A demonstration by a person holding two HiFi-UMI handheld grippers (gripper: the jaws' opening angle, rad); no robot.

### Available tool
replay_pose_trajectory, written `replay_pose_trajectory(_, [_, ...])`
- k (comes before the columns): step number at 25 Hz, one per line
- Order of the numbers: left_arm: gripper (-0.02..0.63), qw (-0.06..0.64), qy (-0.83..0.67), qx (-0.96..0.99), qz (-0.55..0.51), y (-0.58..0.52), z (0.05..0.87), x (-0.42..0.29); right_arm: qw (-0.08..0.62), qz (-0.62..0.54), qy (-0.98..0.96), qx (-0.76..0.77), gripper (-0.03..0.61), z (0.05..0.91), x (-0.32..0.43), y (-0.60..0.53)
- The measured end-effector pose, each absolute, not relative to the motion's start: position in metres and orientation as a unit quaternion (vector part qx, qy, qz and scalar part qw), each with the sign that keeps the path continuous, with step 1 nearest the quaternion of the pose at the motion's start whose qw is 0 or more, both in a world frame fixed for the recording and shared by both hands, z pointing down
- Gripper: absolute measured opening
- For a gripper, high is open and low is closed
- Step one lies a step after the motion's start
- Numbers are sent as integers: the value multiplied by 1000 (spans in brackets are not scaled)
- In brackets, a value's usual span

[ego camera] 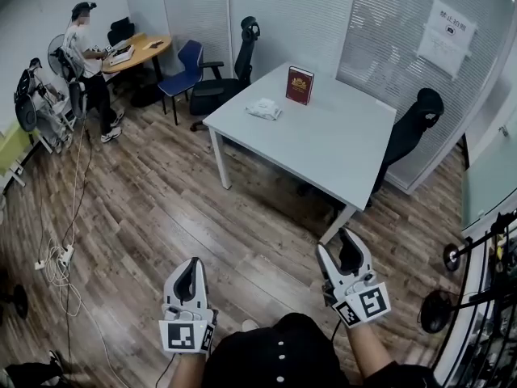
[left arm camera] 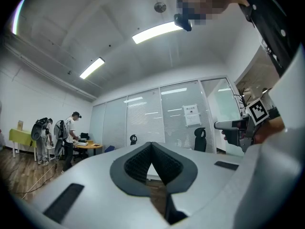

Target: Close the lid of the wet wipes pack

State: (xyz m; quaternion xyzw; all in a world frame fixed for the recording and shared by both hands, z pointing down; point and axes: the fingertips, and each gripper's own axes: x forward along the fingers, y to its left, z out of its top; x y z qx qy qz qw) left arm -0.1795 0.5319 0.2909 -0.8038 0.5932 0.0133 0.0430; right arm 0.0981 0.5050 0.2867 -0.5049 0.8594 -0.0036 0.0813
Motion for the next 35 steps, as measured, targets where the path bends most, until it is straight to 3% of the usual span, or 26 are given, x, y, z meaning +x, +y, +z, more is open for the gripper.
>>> replay_pose_trajectory(16, [14,20,592,-806,16,498,311,-202,67,-10,842,-535,224,303,89,468])
replay_pose_trajectory(35, [14,20,594,-804,5,387,316,-165,65,-20,848,-525,212,309,118,356])
